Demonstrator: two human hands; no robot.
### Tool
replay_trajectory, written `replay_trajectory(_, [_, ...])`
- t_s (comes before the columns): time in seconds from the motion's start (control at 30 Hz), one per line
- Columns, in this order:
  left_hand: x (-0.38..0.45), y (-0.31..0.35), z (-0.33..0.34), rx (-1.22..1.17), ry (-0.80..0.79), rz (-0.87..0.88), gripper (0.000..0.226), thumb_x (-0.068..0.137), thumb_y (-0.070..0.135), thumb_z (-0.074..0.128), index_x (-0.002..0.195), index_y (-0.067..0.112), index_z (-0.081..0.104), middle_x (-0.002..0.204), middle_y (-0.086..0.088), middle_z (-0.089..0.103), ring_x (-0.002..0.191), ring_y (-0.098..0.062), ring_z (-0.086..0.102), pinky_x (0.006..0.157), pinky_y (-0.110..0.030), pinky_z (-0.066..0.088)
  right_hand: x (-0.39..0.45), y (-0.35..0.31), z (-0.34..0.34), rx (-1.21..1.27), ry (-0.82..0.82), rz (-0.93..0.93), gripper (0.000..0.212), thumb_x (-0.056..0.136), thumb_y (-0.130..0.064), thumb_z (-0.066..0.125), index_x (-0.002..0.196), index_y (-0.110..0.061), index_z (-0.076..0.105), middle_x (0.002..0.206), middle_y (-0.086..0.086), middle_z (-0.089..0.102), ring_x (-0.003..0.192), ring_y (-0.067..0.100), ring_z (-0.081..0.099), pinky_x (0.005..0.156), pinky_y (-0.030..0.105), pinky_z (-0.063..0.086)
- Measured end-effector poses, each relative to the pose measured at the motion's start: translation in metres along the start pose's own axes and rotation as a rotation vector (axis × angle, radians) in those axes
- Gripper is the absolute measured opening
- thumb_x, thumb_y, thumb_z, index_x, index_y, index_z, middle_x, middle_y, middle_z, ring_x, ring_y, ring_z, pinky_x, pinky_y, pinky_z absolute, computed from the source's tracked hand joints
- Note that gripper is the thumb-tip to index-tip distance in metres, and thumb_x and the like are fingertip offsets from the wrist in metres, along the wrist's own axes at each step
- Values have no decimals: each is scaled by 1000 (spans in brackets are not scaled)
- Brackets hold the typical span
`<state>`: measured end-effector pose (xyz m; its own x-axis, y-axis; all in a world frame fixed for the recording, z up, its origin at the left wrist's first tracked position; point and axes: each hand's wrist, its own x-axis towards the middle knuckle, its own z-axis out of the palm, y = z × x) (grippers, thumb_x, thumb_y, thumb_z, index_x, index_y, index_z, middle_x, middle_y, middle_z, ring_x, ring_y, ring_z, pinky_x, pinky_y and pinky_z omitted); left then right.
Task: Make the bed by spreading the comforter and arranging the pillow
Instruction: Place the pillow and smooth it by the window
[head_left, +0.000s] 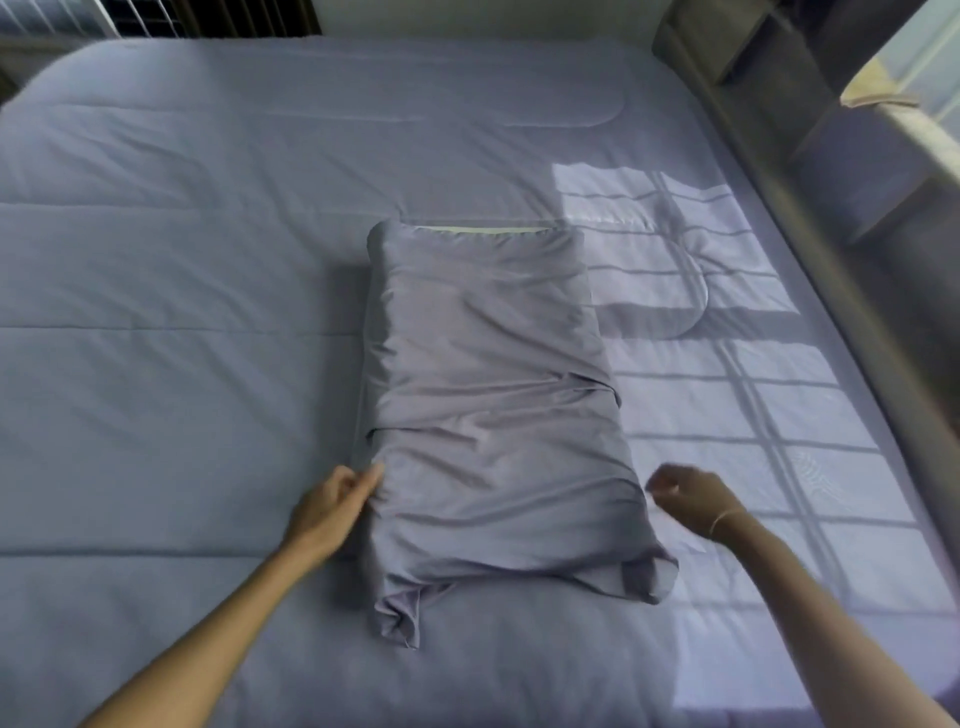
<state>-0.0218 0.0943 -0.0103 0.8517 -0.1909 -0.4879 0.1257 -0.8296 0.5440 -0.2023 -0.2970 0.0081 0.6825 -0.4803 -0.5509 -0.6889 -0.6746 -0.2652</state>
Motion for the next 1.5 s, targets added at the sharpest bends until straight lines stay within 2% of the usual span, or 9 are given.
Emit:
replay_trajectory(0.13, [58, 51, -10, -98, 360, 64, 39, 92, 52, 45, 91, 15, 58, 98, -10, 65, 97, -33, 60, 80, -36, 43, 44, -41, -27, 334, 344, -12, 13, 86, -25, 60, 95, -18, 66, 103, 5, 71, 98, 26, 66, 84, 30, 45])
replay_trajectory(0.33, [120, 95, 9, 73, 329, -41, 41, 89, 48, 48, 101, 9, 56, 113, -20, 60, 106, -39, 56, 90, -46, 44, 110, -93, -29, 443, 346, 91, 50, 85, -47, 62, 121, -13, 56, 110, 9, 67, 109, 29, 58, 92, 35, 45])
replay_trajectory(0.5, [150, 125, -17, 238, 374, 79, 31, 97, 31, 42, 96, 4, 56, 111, -28, 61, 102, -43, 57, 82, -42, 44, 143, -102, -44, 216, 253, 92, 26, 90, -20, 52, 106, -4, 63, 113, 19, 64, 104, 36, 59, 79, 30, 43])
replay_trajectory(0.6, [153, 144, -30, 118, 441, 203, 23, 98, 22, 43, 98, 3, 56, 107, -27, 62, 98, -43, 57, 73, -38, 39, 157, -110, -68, 396, 428, 28, 15, 89, -14, 49, 102, -8, 55, 108, 23, 64, 103, 38, 60, 83, 38, 45])
replay_trajectory(0.77, [122, 108, -14, -86, 358, 198, 46, 94, 33, 51, 132, 7, 45, 133, -19, 52, 120, -36, 50, 97, -38, 39, 126, -99, -79, 490, 544, -17, 25, 89, -26, 55, 109, -12, 47, 97, 16, 63, 90, 29, 55, 77, 35, 40])
replay_trajectory(0.87, [90, 70, 6, -2, 328, 112, 53, 89, 51, 52, 118, 6, 50, 124, -22, 53, 111, -39, 54, 90, -41, 43, 104, -61, -50, 238, 114, 164, 58, 71, -62, 61, 92, -8, 59, 91, 15, 64, 91, 31, 64, 74, 33, 48])
replay_trajectory(0.97, [69, 46, 23, 108, 176, -10, 72, 87, 64, 44, 123, 2, 47, 130, -24, 52, 117, -40, 51, 94, -43, 42, 82, -49, -20, 301, -238, 293, 59, 71, -62, 68, 95, -8, 63, 94, 8, 66, 83, 25, 65, 74, 32, 55])
replay_trajectory(1.23, [55, 58, 38, 206, 92, 117, 40, 101, 30, 34, 104, -5, 55, 116, -32, 59, 108, -47, 55, 89, -41, 43, 72, -62, -17, -249, -34, -6, 42, 96, -37, 47, 120, -5, 58, 127, 15, 58, 114, 35, 55, 88, 32, 43])
replay_trajectory(1.5, [-74, 108, 154, -91, -169, 191, 33, 100, 27, 41, 76, 11, 57, 97, -27, 65, 94, -37, 63, 71, -36, 39, 94, 6, -74, -56, 194, 124, 37, 95, -35, 43, 118, -13, 63, 124, 17, 61, 114, 36, 57, 94, 40, 45])
